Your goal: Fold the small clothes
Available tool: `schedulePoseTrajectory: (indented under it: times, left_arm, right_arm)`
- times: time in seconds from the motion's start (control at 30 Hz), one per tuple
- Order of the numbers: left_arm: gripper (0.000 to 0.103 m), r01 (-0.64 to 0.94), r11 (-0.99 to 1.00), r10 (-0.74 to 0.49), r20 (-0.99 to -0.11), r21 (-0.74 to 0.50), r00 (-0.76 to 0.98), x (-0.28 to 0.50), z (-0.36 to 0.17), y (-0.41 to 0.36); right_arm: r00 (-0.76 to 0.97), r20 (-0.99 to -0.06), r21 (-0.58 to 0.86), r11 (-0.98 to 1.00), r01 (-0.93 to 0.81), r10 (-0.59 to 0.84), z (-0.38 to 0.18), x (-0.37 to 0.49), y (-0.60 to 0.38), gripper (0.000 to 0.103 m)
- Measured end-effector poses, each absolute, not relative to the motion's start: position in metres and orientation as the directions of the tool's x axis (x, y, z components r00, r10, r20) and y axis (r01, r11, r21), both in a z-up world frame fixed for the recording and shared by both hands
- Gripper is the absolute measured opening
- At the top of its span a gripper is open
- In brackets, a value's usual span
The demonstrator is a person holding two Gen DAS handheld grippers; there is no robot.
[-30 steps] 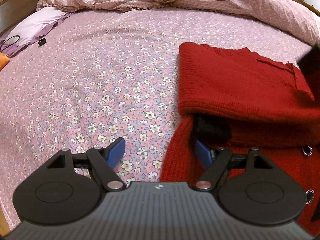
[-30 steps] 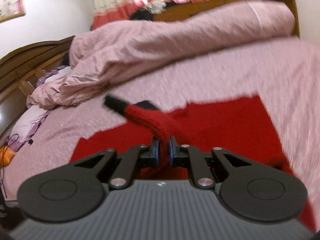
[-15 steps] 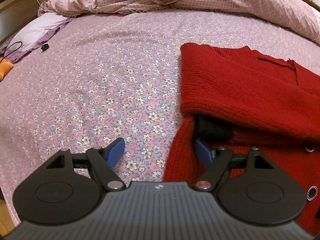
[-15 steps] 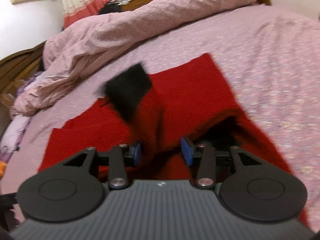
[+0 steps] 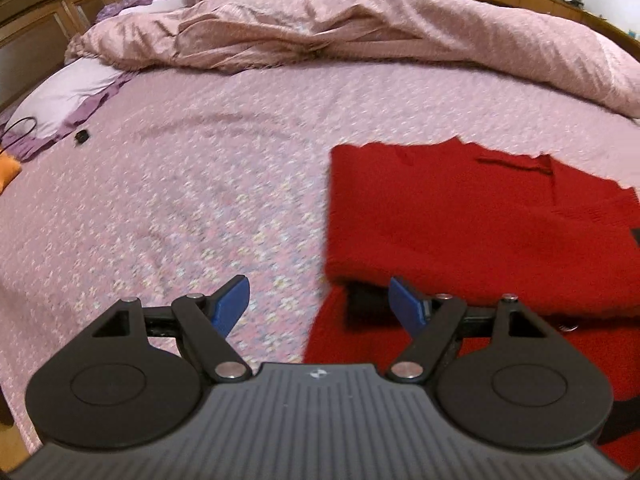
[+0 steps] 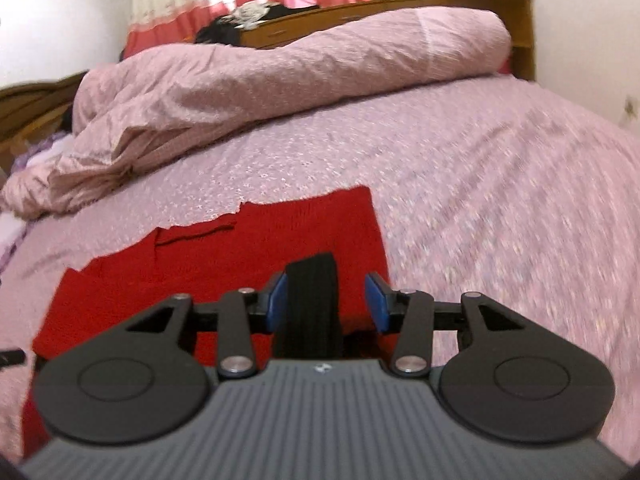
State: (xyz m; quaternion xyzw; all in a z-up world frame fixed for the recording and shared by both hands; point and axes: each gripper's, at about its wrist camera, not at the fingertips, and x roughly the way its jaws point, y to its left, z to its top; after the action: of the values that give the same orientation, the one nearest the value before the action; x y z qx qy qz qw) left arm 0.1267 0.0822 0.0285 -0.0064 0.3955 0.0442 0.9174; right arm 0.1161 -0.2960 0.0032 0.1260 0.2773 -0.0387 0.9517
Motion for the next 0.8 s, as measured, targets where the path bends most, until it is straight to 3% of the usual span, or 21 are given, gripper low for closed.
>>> schedulePoseTrajectory:
  times: [0.33,0.4,0.47,0.8]
  left_arm:
    - [0.081,-0.008,1.000,0.023,-0.724,0.024,0.690,0.145,0.029,0.050]
    - [0.081,0.006,1.000,0.011,-0.722,0.021,0.691,0.148,0.029,0.044]
    - [0.081,0.024,0.999,0.001,-0.719,0.024,0.695,0.151,0.029,0.038]
    - [0.081,0.049,0.996,0.011,-0.672,0.071,0.741,0.181,0.018,0.018]
  right_arm:
    - [0.792,-0.601,0.217,0.976,0.031,0.109,-0.020,0.150,-0.291,0.045]
    - [0.786,-0.599,0.225,0.974,-0.020,0.154,-0.019,0.149,-0.287,0.017]
    - [0.784,-0.591,0.237,0.970,-0.055,0.189,-0.014,0.146,-0.284,0.014]
    - [0.878,-0.474,0.100,0.995,-0.031,0.074,0.028,0.160,-0.281,0.013]
